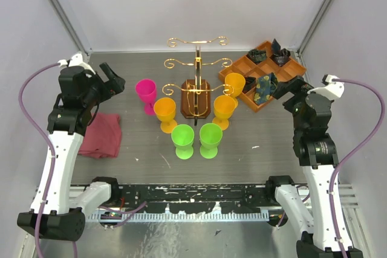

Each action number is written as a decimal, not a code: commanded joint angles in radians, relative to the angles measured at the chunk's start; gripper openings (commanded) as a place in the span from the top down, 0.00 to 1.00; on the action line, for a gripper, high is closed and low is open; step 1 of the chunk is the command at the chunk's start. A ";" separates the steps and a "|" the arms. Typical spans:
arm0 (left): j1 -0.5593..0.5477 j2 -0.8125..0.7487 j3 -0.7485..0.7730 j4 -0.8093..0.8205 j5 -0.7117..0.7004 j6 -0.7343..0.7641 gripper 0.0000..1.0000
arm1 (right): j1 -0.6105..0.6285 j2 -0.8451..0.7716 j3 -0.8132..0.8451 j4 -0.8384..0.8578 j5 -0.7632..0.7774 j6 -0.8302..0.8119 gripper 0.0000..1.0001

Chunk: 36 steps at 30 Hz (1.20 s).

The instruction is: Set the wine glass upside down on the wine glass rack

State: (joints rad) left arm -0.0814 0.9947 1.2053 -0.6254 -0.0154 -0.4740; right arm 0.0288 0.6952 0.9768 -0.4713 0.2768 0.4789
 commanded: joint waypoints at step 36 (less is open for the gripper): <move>0.001 0.151 -0.030 0.373 0.261 0.126 0.02 | 0.010 0.539 0.144 0.196 -0.359 -0.121 0.22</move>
State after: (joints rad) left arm -0.0814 1.1473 1.1267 -0.3233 0.2741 -0.3695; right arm 0.0288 1.1721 1.0393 -0.3946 -0.0402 0.3687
